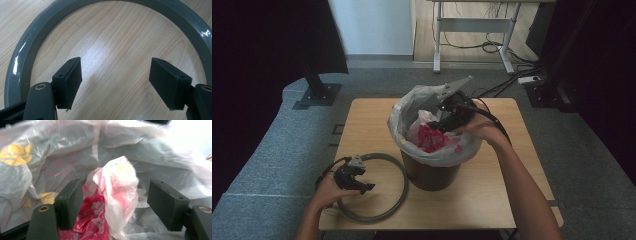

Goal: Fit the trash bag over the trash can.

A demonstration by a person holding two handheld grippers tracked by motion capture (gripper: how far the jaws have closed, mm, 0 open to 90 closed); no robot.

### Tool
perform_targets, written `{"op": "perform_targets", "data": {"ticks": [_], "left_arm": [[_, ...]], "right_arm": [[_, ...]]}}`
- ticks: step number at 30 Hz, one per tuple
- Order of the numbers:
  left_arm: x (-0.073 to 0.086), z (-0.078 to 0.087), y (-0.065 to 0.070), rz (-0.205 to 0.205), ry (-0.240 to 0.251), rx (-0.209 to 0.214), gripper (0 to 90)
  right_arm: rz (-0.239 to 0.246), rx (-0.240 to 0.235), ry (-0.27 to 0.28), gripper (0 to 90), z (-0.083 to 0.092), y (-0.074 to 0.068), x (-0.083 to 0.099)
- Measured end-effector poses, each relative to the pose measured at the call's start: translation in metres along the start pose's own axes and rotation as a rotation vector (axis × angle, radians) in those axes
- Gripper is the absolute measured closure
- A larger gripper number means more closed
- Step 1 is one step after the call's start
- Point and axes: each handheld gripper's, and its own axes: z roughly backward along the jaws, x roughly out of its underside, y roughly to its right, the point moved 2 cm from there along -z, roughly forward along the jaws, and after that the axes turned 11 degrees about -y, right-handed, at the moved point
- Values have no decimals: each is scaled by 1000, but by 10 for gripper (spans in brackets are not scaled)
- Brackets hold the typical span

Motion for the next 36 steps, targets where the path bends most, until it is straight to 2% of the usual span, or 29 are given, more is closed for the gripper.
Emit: {"op": "perform_targets", "data": {"ticks": [9, 36], "left_arm": [[1, 0, -1, 4, 4, -7, 254], [2, -1, -1, 1, 11, -18, 250]], "right_arm": [[-45, 29, 124, 233, 24, -2, 23], [-131, 54, 327, 243, 56, -2, 110]]}}
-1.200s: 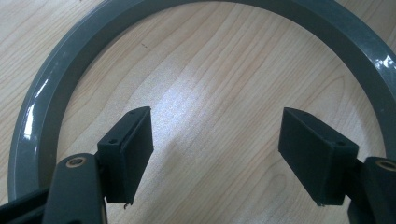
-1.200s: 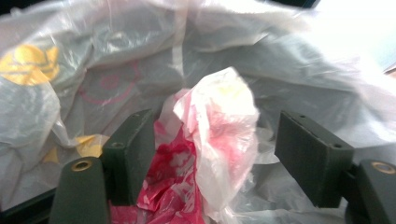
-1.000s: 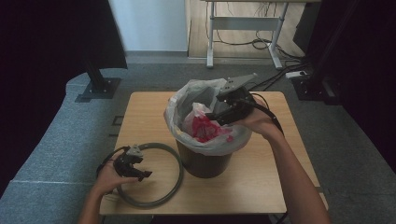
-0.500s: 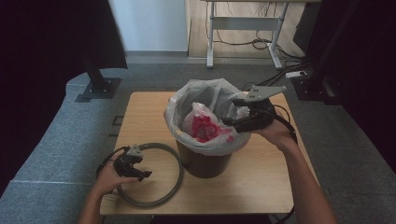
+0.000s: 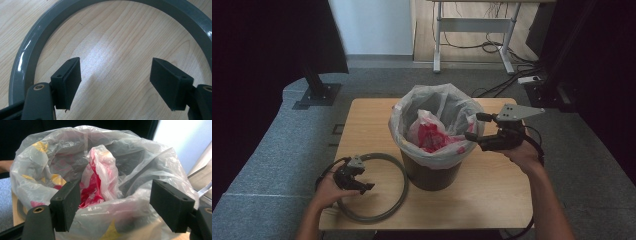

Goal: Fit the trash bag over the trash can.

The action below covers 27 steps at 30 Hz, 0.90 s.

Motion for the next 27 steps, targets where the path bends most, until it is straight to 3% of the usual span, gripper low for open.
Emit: {"op": "perform_targets", "data": {"ticks": [9, 27], "left_arm": [[0, 0, 0, 0, 0, -2, 250], [0, -1, 0, -6, -4, -7, 250]], "right_arm": [[-30, 12, 61, 248, 21, 5, 14], [-70, 74, 66, 248, 50, 6, 67]]}}
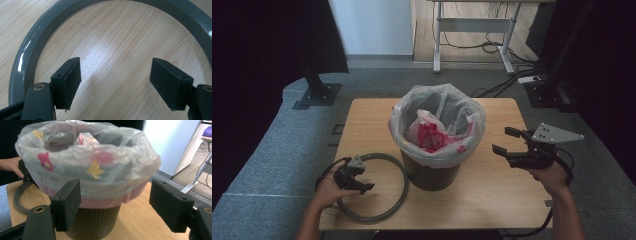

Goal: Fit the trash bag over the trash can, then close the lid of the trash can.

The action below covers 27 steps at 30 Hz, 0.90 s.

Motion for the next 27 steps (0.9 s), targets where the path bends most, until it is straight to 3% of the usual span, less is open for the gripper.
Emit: {"op": "perform_targets", "data": {"ticks": [11, 27], "left_arm": [[0, 0, 0, 0, 0, 0, 251], [3, 1, -6, 12, 19, -17, 250]], "right_arm": [[-11, 5, -17, 248, 2, -4, 28], [-21, 15, -34, 246, -4, -6, 43]]}}
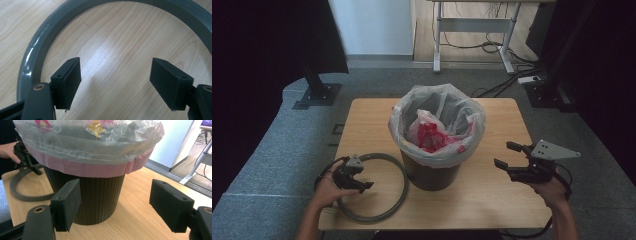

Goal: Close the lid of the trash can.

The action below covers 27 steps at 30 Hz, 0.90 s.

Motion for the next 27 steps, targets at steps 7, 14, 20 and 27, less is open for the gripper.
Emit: {"op": "perform_targets", "data": {"ticks": [7, 14, 20, 27], "left_arm": [[0, 2, -6, 3, 17, -21, 258], [3, 4, -14, 13, 28, -33, 260], [8, 5, -23, 29, 33, -57, 256], [11, 1, -39, 57, 31, -53, 256]], "right_arm": [[1, 3, -1, 246, 1, 0, 3], [8, 0, -3, 246, 1, -3, 3], [2, -20, 7, 247, 0, -3, 6], [-1, -12, 2, 247, 1, 0, 9]]}}
